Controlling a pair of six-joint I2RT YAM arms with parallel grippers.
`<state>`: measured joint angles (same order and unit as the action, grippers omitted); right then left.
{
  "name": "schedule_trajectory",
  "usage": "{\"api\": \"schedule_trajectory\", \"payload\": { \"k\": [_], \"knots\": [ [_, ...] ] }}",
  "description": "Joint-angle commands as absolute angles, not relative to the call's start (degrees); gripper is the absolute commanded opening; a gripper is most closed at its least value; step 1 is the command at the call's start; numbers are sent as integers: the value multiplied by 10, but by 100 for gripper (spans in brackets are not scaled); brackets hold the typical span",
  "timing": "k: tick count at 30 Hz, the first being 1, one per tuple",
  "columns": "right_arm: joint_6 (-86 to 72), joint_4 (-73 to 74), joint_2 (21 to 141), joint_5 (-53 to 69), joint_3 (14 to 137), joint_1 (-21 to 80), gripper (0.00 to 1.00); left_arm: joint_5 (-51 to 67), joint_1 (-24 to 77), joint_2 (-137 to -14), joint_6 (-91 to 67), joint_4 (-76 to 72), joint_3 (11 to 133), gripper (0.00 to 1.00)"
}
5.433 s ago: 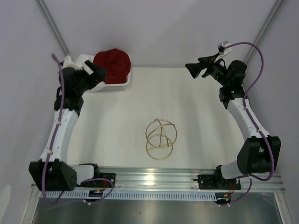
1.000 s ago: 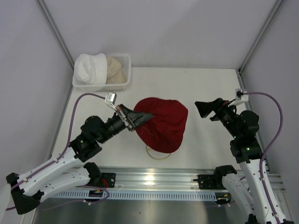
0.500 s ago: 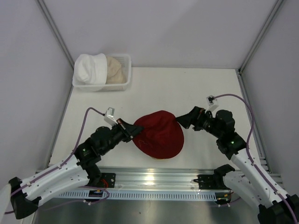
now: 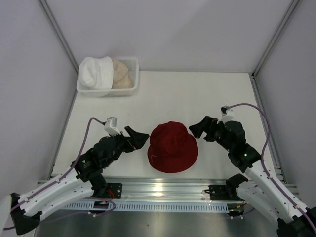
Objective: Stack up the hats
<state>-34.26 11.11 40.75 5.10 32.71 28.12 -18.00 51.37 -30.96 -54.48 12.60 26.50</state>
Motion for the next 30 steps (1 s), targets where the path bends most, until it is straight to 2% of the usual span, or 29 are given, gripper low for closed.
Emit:
{"api": "schedule_trajectory", "payload": {
  "k": [1,8,11,15,18,19,22,24,30],
  "knots": [
    [-318,155,378,-46,358,283,99,-258,516,-269,-467,195,315,100],
    [-241,136,395,-151,428,283,99,-392,515,-256,-344,272,421,99],
    [-209,110,427,-166,465,282,99,-397,514,-278,-259,243,453,99],
    [-165,54,471,-190,503,281,99,-344,493,-365,-199,238,553,99],
    [-146,7,517,-184,522,273,99,-265,422,-454,-190,230,603,99],
    [-147,7,532,-179,532,259,99,-155,350,-471,-217,222,606,100],
    [-152,12,595,-126,583,217,100,32,230,-522,-270,167,599,99],
    [-156,26,615,-97,604,196,100,39,210,-541,-269,178,613,100],
    [-136,-44,600,-98,558,150,99,-69,201,-518,-230,239,636,100]
  ]
}}
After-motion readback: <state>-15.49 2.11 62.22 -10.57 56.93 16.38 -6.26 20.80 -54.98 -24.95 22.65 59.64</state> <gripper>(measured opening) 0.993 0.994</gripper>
